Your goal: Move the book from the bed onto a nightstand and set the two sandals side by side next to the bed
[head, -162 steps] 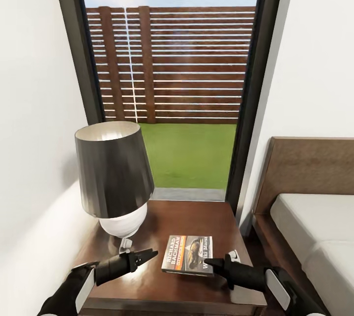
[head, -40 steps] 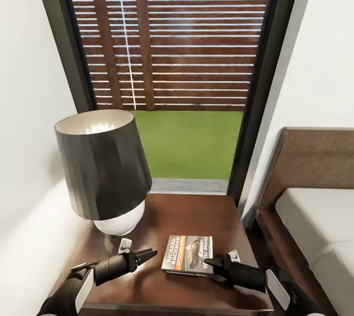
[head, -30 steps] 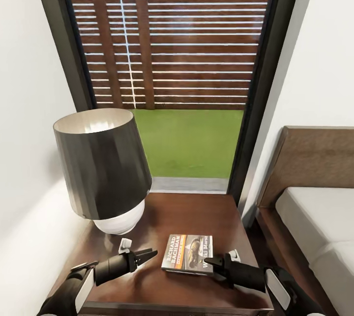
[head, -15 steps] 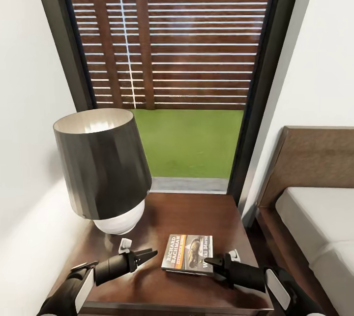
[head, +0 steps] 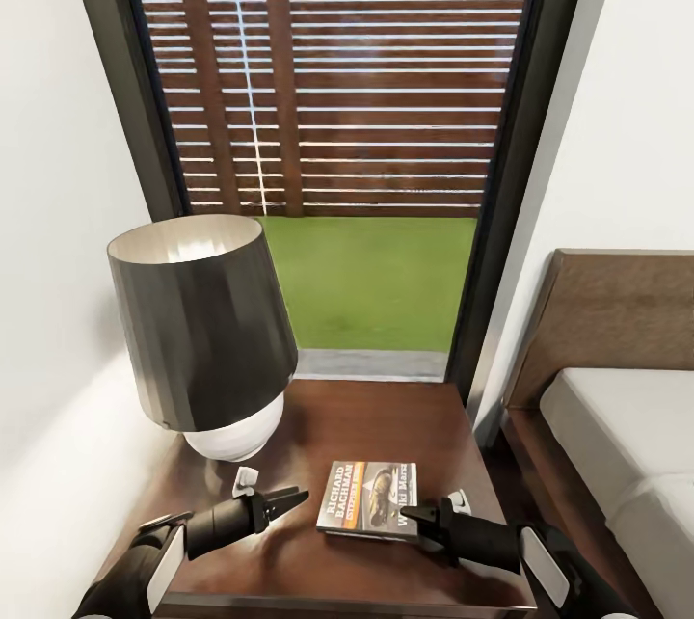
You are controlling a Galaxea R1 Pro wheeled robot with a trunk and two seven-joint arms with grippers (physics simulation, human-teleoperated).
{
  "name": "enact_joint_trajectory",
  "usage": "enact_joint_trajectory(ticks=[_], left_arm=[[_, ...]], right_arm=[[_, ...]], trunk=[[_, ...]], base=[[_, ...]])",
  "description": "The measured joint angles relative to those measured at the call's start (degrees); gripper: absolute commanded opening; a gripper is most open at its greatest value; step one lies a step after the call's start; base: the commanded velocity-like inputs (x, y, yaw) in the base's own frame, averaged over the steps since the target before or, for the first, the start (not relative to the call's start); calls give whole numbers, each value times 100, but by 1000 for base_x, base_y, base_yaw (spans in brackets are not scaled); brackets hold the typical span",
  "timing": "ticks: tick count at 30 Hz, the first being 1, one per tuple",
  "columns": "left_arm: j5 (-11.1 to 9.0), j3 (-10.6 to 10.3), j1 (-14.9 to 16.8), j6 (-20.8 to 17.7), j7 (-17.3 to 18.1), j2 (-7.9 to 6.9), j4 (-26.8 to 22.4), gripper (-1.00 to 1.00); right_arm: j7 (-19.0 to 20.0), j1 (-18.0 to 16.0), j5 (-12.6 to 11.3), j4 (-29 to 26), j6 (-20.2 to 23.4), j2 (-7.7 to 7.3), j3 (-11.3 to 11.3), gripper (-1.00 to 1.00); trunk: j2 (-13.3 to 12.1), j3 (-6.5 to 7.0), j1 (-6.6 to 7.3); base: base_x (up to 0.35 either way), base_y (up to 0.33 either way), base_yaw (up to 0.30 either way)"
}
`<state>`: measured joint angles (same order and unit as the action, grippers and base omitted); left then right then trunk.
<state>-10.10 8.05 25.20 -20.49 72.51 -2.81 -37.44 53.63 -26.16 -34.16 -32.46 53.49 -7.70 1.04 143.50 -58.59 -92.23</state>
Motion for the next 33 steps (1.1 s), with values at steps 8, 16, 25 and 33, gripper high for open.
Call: enact_joint_trajectory(ticks=[8, 16, 25, 33], left_arm=[[0, 0, 0, 0, 0, 0, 0, 100], [-1, 0, 0, 0, 0, 0, 0, 100], [-2, 0, 0, 0, 0, 0, 0, 100], [2, 0, 0, 7, 0, -1, 0, 100]], right_arm=[[0, 0, -1, -3, 3, 0, 0, 100], [10, -1, -28, -7, 15, 0, -2, 100], [6, -1, -28, -7, 15, 0, -2, 100], [7, -1, -36, -8, 9, 0, -2, 100]], trunk=[[0, 0, 0], [0, 0, 0], [0, 0, 0], [0, 0, -1]], base=[[0, 0, 0], [0, 0, 0], [0, 0, 0], [-45, 0, 0]])
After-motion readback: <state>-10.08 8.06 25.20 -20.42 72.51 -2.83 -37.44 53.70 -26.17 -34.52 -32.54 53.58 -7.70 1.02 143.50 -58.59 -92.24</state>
